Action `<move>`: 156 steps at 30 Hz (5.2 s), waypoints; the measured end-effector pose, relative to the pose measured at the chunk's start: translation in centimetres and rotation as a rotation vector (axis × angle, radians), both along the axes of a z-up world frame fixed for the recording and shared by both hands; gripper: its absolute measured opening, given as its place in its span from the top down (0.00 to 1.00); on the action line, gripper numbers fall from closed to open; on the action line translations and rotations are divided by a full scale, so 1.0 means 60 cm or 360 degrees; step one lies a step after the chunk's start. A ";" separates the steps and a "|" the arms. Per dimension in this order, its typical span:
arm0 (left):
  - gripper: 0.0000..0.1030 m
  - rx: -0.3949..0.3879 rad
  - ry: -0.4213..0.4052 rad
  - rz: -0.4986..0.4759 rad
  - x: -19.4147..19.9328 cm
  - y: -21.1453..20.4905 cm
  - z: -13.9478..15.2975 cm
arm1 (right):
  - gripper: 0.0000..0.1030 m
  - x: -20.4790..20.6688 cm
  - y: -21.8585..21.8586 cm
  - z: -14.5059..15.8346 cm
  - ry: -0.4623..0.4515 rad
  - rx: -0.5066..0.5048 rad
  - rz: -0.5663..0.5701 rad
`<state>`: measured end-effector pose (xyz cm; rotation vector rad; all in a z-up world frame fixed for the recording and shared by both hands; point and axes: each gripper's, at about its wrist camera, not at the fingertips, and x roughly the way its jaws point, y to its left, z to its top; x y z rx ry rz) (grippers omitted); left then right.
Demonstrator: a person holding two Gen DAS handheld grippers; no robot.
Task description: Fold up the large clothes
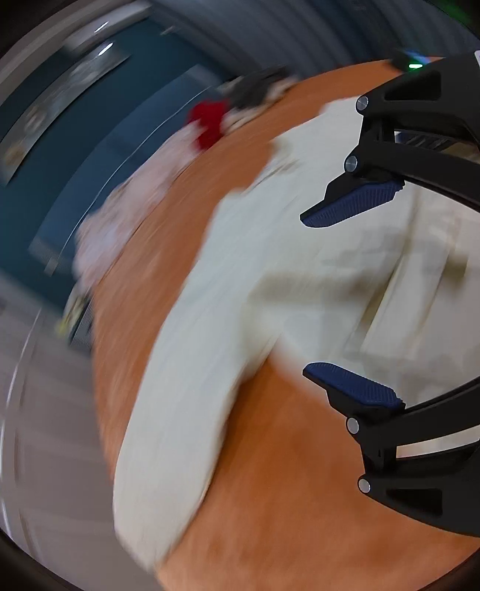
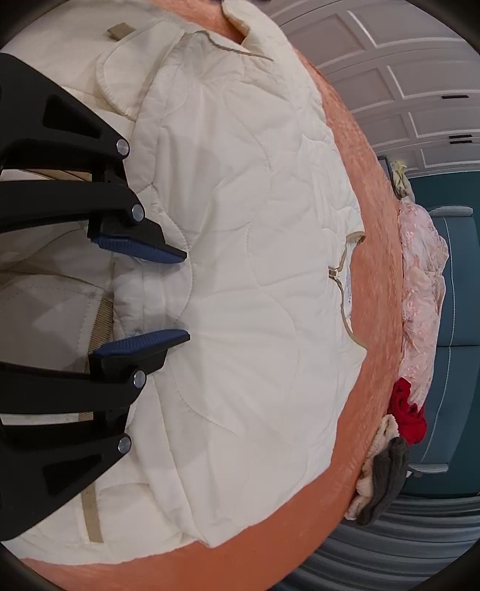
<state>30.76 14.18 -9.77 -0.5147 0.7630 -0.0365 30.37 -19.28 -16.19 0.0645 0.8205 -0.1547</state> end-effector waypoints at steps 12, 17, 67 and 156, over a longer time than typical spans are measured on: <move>0.31 -0.0160 0.0248 0.0785 0.072 0.402 -0.083 | 0.63 0.003 -0.001 -0.003 -0.0004 -0.0010 -0.0004; 0.46 -0.0194 0.0212 0.0754 0.103 0.414 -0.089 | 0.55 -0.010 0.000 0.004 -0.0031 -0.0017 -0.0039; 0.40 -0.0602 0.0363 0.0016 0.128 -0.008 -0.038 | 0.31 -0.061 -0.238 0.095 -0.0269 0.0578 -0.0401; 0.32 0.0447 0.0049 -0.0311 0.350 -0.181 0.011 | 0.46 0.343 -0.013 0.094 -0.0052 0.0605 0.0274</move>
